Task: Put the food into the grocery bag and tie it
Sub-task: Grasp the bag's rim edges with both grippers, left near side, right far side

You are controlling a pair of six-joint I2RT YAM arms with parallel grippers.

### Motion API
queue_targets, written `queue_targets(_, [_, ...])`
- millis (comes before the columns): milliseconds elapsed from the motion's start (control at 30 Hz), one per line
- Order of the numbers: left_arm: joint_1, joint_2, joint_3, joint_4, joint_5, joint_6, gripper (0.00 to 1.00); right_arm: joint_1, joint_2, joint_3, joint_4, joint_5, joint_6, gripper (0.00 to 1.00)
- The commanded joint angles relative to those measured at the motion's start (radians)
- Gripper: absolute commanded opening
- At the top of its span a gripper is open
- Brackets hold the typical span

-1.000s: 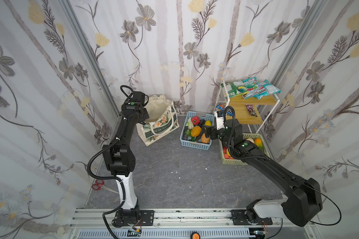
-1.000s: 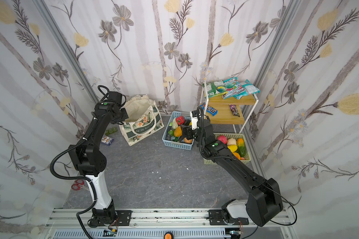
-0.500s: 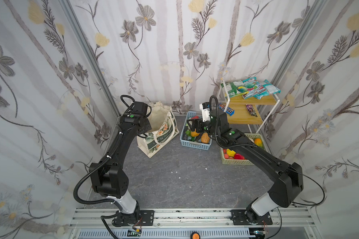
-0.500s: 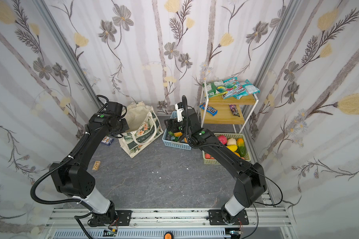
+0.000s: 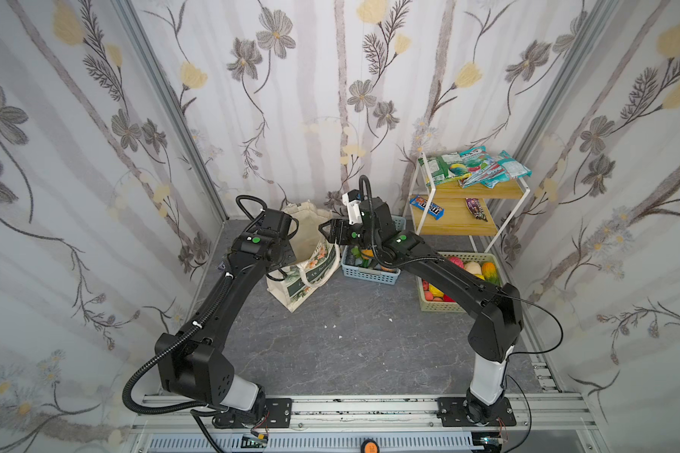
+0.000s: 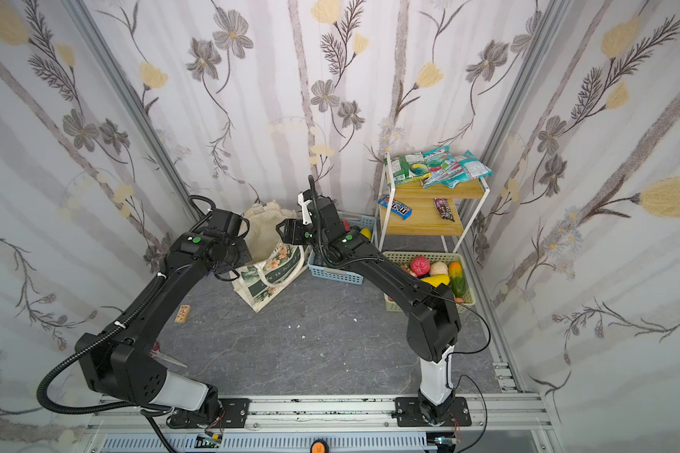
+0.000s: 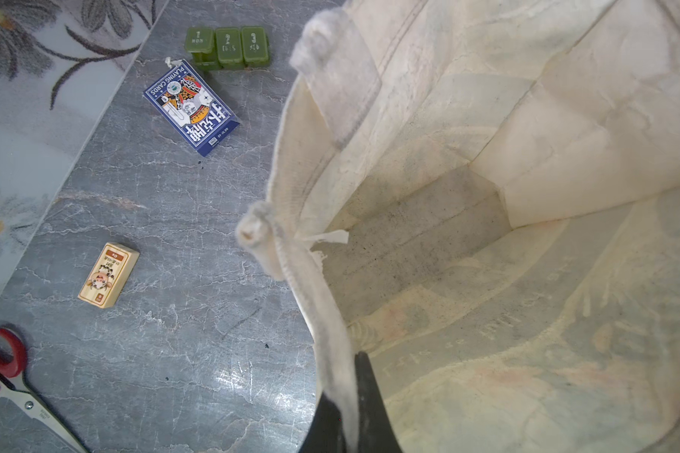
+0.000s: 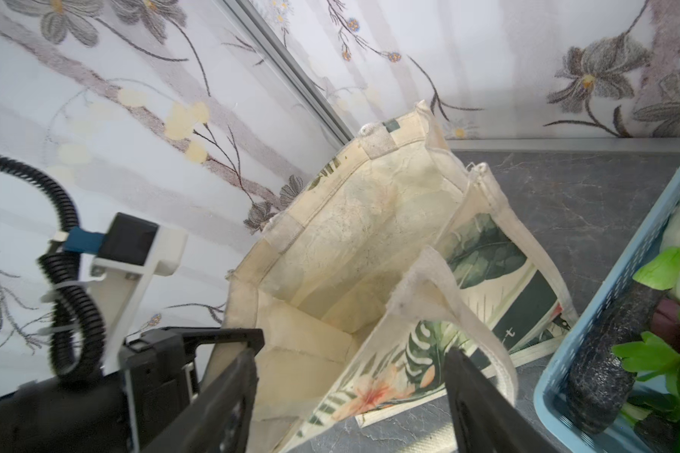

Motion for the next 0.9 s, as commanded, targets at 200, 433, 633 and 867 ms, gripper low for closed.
queue_targets(200, [-0.045, 0.006, 0.015, 0.006, -0.022, 0.036, 0.15, 0.035, 0.089, 0.056, -0.06, -0.049, -0.024, 0.61])
queue_targets(433, [-0.068, -0.036, 0.018, -0.031, -0.041, 0.048, 0.32, 0.041, 0.115, 0.066, -0.105, -0.056, -0.022, 0.39])
queue_targets(633, [-0.058, -0.045, 0.091, -0.144, -0.102, 0.111, 0.53, 0.035, 0.125, 0.067, -0.136, -0.037, -0.034, 0.21])
queue_targets(867, [-0.031, -0.01, 0.245, -0.211, -0.174, 0.224, 0.68, 0.034, 0.12, 0.067, -0.16, -0.047, -0.086, 0.14])
